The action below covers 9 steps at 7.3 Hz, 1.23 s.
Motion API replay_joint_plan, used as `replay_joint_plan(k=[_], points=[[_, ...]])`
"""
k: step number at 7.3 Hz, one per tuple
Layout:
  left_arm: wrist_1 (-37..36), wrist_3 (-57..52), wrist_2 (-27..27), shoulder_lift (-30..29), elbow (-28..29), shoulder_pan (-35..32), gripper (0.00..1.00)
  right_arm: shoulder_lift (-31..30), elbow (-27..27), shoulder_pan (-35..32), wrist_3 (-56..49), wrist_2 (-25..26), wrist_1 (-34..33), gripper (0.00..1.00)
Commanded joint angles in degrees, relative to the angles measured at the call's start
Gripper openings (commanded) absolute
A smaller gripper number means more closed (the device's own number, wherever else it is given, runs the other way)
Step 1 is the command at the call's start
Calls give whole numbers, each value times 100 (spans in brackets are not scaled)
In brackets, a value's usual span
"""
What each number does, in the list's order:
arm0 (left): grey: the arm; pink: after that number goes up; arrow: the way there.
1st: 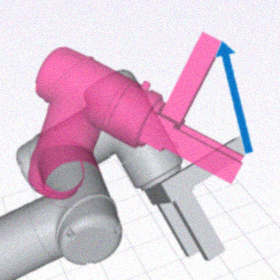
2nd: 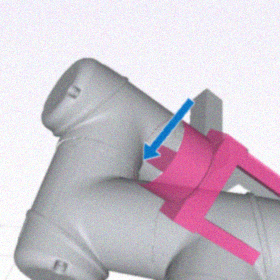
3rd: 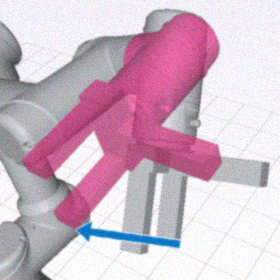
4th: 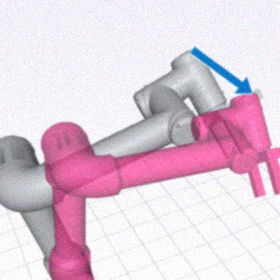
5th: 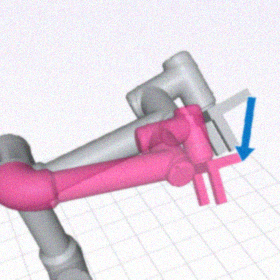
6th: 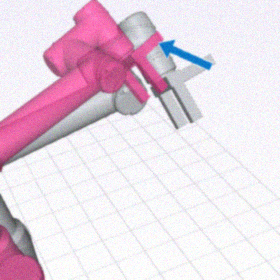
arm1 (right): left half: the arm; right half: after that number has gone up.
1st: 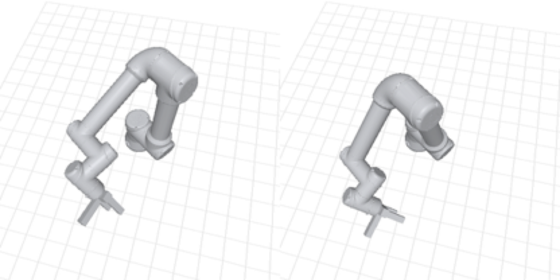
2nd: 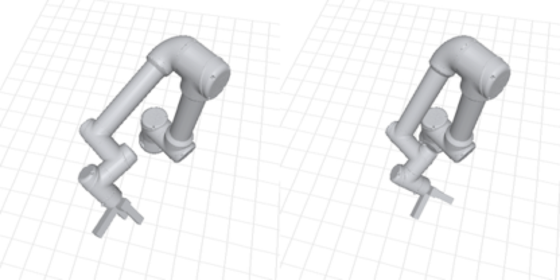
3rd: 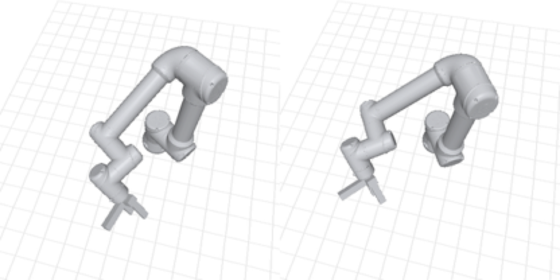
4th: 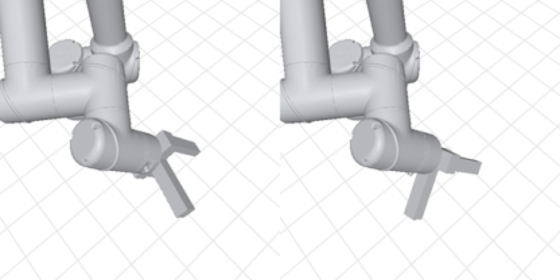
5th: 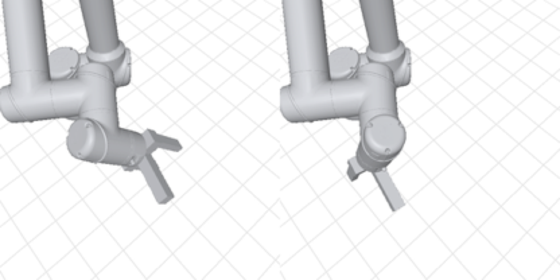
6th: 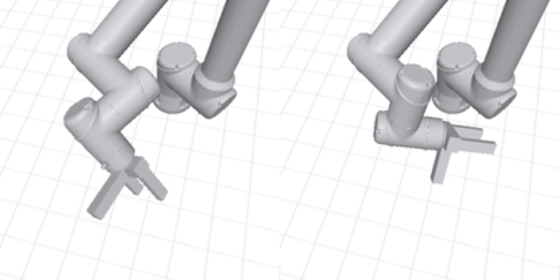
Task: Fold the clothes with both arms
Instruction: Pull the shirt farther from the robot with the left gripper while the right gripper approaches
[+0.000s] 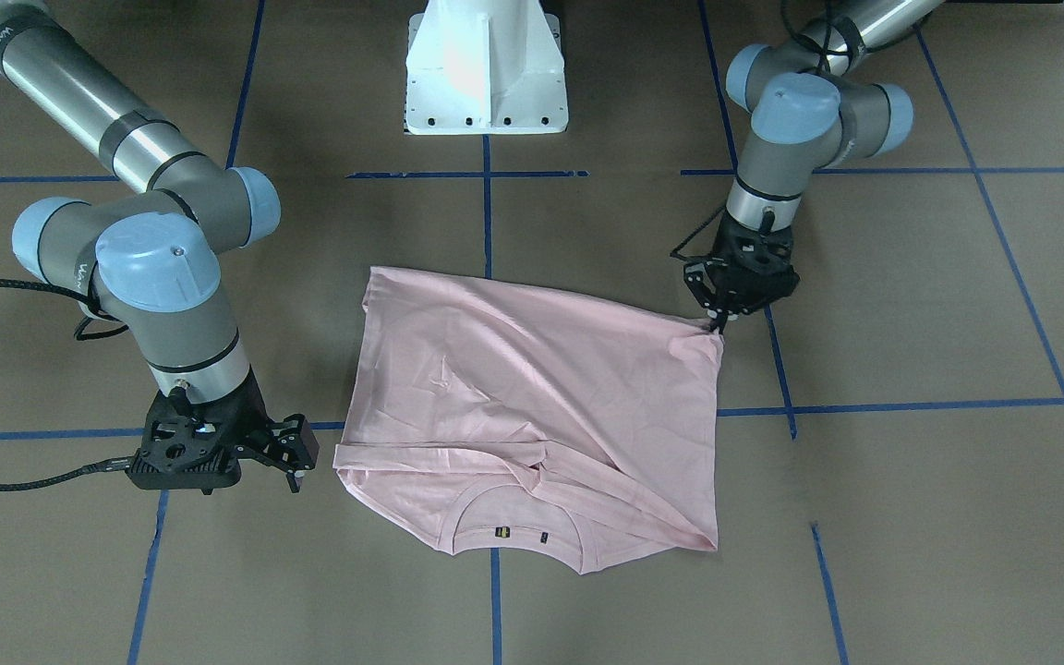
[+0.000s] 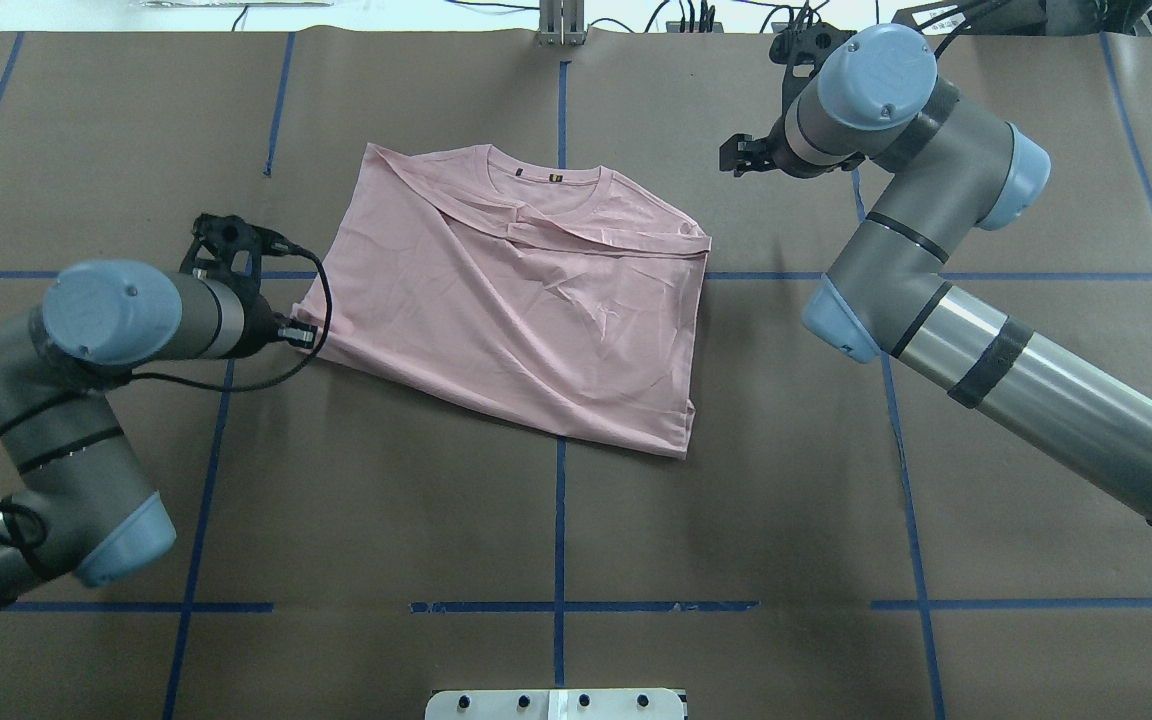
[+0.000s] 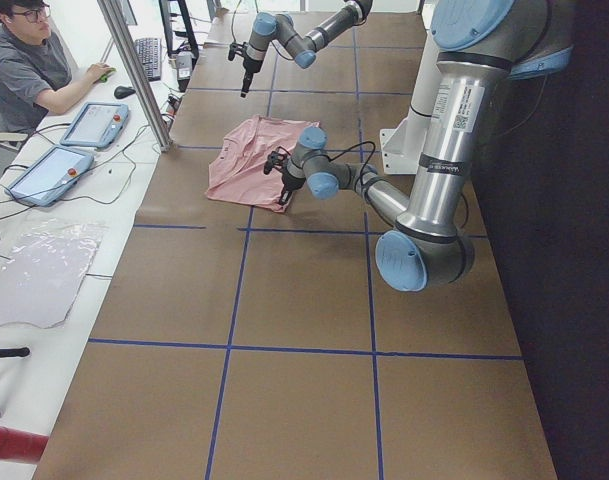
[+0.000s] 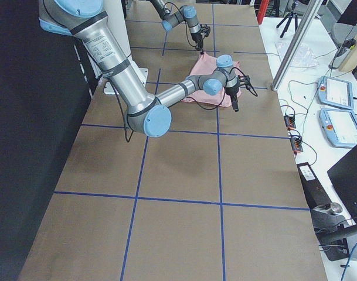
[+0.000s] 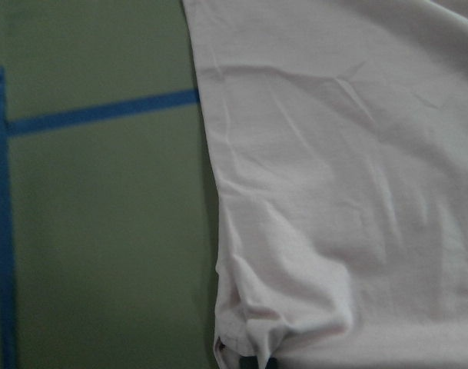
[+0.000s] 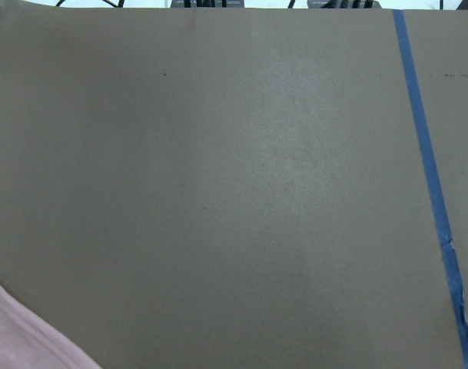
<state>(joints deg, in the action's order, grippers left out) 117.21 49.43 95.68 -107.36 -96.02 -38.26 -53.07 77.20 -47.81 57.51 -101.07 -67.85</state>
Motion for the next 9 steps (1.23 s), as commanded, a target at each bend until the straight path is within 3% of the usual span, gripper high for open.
replay_joint_plan(k=[1,2,4,5,6,7,8,9], points=[[82,-504,-5,-905,1350,-724,0,-10,-3,0,6,17,0,100],[213,-766,-14,-1536,2254,-996,0,7,-3,9,6,17,0,100],[1542,-1599,-206,-2139,4170,-1542,0,51,23,9,50,8,0,100],[1768,-1708,-199,-2140,4353,-1579,0,17,163,0,50,-36,-9,100],[1796,-1718,-164,-2140,4329,-1579,99,51,207,17,85,-36,-35,100],[1857,-1700,-50,-2132,4102,-1588,100,156,208,70,381,-27,-27,99],[1867,-1674,490,-2114,3934,-1658,100,409,147,227,958,-10,-53,91],[1849,-1674,609,-2044,3672,-1684,100,716,59,437,1408,8,-96,78]])
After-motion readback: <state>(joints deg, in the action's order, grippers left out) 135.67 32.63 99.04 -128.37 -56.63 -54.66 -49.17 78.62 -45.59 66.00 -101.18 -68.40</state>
